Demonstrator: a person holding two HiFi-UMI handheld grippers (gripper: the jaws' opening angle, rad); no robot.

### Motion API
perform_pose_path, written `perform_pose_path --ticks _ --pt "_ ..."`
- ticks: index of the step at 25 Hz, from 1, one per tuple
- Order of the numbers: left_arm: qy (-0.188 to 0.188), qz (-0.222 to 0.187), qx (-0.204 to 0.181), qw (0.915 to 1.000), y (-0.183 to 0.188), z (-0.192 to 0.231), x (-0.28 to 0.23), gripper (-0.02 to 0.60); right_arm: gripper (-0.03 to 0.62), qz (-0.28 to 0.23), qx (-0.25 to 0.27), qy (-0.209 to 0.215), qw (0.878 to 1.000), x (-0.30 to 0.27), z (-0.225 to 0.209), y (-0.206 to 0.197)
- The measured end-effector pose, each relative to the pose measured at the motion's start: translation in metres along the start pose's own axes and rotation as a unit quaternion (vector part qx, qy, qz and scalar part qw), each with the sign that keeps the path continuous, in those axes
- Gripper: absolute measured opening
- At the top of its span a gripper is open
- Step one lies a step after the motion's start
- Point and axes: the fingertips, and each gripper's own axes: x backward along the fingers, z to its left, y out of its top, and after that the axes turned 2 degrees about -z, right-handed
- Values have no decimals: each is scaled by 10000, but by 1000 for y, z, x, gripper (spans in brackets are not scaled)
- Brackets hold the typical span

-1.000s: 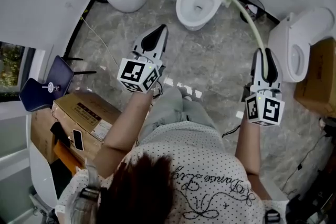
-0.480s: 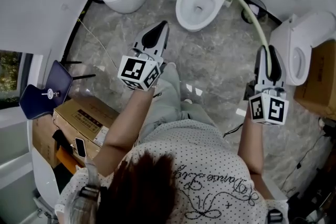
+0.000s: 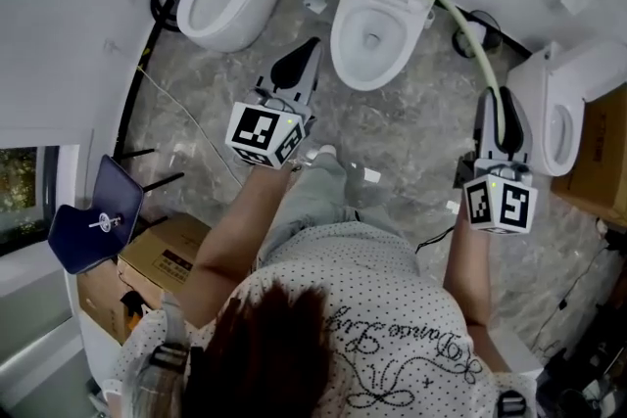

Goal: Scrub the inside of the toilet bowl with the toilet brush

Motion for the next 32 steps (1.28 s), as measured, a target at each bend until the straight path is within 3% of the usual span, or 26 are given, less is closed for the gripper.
perform_pose_path --ticks 6,16,24,28,32 --pt "-210 59 43 9998 -3 50 -44 2 112 238 -150 -141 9995 -55 6 -11" --pt "14 291 334 9990 -41 90 -109 2 112 646 -336 -6 9973 -125 -27 -49" --pt "371 534 340 9973 -70 108 -195 2 112 752 -305 633 9947 -225 -84 -79" --pt "668 595 354 9954 -82 120 -229 2 112 974 -382 1093 9885 -262 -104 -109" --pt "984 659 381 9922 -105 140 -244 2 112 1279 -397 1279 9827 -280 -120 -152"
